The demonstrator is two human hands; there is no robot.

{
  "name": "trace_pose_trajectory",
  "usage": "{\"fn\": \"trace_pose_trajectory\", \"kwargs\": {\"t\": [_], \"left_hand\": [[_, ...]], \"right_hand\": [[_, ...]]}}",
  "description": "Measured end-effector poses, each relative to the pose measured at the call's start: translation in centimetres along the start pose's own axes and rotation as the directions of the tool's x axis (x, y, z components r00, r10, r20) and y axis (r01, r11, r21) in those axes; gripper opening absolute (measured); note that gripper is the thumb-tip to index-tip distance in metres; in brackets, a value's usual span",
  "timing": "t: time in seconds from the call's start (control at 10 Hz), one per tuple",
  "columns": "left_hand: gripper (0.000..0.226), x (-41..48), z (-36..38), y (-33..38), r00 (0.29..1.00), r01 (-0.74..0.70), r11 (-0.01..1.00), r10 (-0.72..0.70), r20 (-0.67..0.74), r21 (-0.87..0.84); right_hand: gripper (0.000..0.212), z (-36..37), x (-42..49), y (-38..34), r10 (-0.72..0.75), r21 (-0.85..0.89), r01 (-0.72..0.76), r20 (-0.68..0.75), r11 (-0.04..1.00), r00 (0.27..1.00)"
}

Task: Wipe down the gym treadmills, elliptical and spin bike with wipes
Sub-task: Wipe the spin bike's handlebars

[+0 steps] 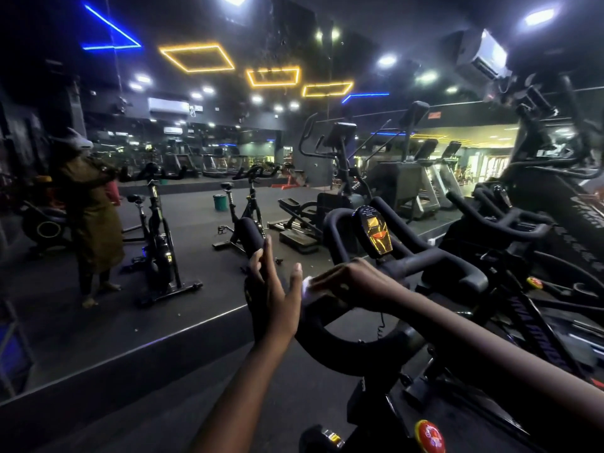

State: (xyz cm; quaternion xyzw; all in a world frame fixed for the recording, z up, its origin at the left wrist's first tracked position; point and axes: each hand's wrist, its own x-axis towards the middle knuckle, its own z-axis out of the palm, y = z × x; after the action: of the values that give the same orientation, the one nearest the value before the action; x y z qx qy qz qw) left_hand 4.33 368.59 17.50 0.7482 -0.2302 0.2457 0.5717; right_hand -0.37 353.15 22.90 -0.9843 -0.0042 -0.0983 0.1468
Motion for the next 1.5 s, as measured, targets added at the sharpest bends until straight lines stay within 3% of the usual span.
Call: {"fn": "trace_pose_trajectory", "kwargs": {"t": [0.1,0.2,0.3,0.5,0.6,0.7,0.8,0.9,1.0,1.1,1.2,1.3,1.4,1.5], "left_hand": [[0.076,0.3,1.5,1.5,0.943,-0.244,0.965,0.213,0.255,0.096],[0.074,0.6,2.4,1.8,0.833,-0.368,0.894,0.195,0.518,0.255],[0.064,0.5,3.4,1.5,0.741,-0.416,0.797,0.018,0.671,0.439],[0.061,0.7,3.6,1.5,0.728,-0.462,0.737,-0.003,0.686,0.494],[0.06,0.7,3.4,1.4,0.732,-0.459,0.746,0.009,0.681,0.483],[0.059,0.6,3.2,1.5,0.737,-0.449,0.762,0.02,0.676,0.467],[0.064,0.4,3.2,1.5,0.734,-0.457,0.772,0.046,0.678,0.442],[0.084,0.2,2.9,1.3,0.74,-0.438,0.805,0.07,0.669,0.4],[0.099,0.4,2.9,1.5,0.703,-0.448,0.829,0.095,0.705,0.335],[0.09,1.1,4.2,2.1,0.581,-0.612,0.706,0.095,0.808,0.357],[0.079,1.5,5.1,2.3,0.53,-0.667,0.649,0.068,0.845,0.366],[0.085,1.7,5.6,1.9,0.506,-0.688,0.626,0.051,0.861,0.367],[0.077,1.7,5.6,1.5,0.516,-0.67,0.648,0.056,0.855,0.362],[0.067,1.6,5.6,1.7,0.525,-0.657,0.665,0.068,0.848,0.354]], "right_hand": [[0.02,-2.7,0.8,5.3,0.13,-0.175,-0.2,-0.346,0.964,0.929],[0.029,-3.5,3.7,10.2,0.054,-0.292,-0.198,-0.436,0.936,0.898],[0.035,-4.3,5.5,9.8,-0.01,-0.297,-0.13,-0.427,0.946,0.904],[0.034,-4.1,6.6,4.2,-0.157,-0.338,0.045,-0.313,0.94,0.937],[0.015,-3.0,5.4,4.3,-0.225,-0.2,0.171,-0.289,0.965,0.93],[0.014,-2.4,3.4,4.8,-0.215,-0.198,0.161,-0.291,0.967,0.932],[0.028,-1.4,-0.8,5.0,-0.208,-0.121,0.186,-0.198,0.975,0.958],[0.034,-1.2,-3.4,4.8,-0.226,-0.093,0.213,-0.174,0.973,0.958],[0.033,-1.9,-5.7,5.5,-0.198,-0.044,0.193,-0.272,0.98,0.942],[0.035,-4.3,-4.1,7.4,-0.073,-0.027,0.072,-0.638,0.997,0.767],[0.037,-6.2,-1.2,8.2,-0.042,-0.075,-0.024,-0.763,0.997,0.645],[0.043,-7.3,1.8,8.6,-0.085,-0.142,-0.039,-0.765,0.989,0.639],[0.041,-6.6,3.5,9.2,-0.169,-0.209,0.035,-0.671,0.977,0.722],[0.038,-4.6,2.1,9.9,-0.186,-0.193,0.078,-0.64,0.978,0.746]]}}
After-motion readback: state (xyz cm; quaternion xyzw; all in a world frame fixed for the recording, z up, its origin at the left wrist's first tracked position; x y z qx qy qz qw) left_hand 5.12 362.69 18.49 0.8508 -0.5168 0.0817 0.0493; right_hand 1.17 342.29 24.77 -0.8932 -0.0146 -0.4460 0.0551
